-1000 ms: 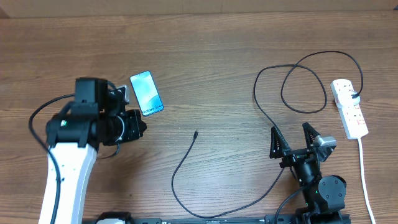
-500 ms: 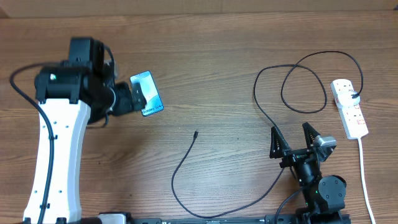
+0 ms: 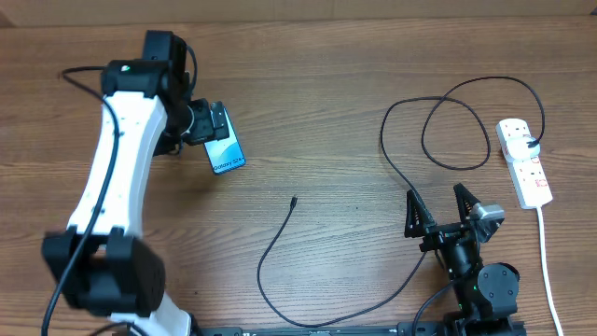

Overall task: Plug charger to phone and switch on socket
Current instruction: 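Lower the left gripper and grasp the phone's top edge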

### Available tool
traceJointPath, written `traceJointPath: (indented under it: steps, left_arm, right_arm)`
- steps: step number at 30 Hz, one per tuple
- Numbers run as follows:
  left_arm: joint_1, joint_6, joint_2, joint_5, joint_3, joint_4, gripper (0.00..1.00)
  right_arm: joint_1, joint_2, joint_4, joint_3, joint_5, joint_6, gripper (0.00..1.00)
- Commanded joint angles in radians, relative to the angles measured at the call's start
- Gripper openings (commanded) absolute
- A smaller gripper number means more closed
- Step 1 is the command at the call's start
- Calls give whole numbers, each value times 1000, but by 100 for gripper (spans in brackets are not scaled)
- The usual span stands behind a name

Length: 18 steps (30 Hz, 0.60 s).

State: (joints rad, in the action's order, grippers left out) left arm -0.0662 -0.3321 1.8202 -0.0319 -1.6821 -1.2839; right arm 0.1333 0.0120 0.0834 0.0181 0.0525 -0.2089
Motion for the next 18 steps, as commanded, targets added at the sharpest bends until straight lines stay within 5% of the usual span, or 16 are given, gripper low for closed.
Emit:
traceJointPath:
  steps: [1,18]
  left_arm:
    - [-7,-39,67,13,-19,33,100]
    - [-25,-41,392,6,-19,294,100]
  right_arm:
    - [0,-9,-3,-10,1,0,100]
    - [0,-9,-3,-10,1,0,100]
